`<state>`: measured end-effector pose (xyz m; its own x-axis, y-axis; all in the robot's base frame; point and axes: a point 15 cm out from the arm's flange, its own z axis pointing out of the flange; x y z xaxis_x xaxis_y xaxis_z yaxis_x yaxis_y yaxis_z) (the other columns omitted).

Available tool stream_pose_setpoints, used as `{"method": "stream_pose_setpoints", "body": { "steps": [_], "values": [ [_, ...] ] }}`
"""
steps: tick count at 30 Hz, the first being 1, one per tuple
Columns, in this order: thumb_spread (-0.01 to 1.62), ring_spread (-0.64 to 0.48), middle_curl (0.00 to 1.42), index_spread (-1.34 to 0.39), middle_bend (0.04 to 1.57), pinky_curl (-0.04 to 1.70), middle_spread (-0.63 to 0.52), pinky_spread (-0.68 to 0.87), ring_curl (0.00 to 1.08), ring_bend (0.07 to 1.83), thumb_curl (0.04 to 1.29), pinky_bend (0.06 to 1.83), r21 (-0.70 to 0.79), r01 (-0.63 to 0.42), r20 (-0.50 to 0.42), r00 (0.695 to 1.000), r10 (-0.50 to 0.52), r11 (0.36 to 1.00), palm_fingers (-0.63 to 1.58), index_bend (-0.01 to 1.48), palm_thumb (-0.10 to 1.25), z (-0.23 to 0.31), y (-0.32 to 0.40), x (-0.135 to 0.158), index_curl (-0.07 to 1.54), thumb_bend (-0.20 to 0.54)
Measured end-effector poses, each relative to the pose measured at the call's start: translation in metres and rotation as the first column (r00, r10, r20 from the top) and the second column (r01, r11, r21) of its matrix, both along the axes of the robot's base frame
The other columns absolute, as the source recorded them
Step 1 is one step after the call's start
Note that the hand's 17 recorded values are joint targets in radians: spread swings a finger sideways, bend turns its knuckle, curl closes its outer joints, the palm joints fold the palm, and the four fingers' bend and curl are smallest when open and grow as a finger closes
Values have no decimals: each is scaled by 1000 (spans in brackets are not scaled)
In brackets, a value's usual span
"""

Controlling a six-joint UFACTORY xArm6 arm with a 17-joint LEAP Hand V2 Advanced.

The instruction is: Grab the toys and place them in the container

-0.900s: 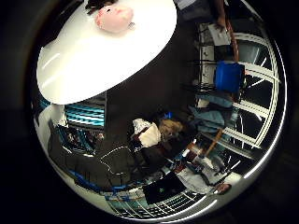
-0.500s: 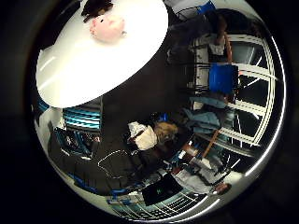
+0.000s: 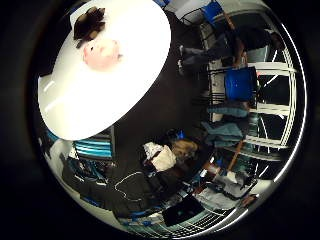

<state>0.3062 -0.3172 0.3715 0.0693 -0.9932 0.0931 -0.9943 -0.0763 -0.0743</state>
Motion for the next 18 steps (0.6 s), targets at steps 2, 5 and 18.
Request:
{"method": "stream_pose_setpoints", "body": {
  "steps": [2, 5, 18],
  "values": [
    [1021, 180, 345, -386, 229, 294, -55, 386, 248, 303, 267, 374, 15, 10, 6, 1000, -11, 1000, 227, 156, 209, -13, -3, 11, 265, -23],
    [1024, 180, 345, -386, 231, 293, -55, 386, 247, 306, 268, 376, 50, 13, 1, 1000, -14, 999, 226, 157, 225, -39, -5, 27, 265, -22],
    [1037, 182, 339, -384, 216, 287, -29, 403, 239, 293, 273, 370, 129, 37, -22, 999, -34, 991, 198, 163, 296, -127, -12, 74, 274, -22]
  ]
}}
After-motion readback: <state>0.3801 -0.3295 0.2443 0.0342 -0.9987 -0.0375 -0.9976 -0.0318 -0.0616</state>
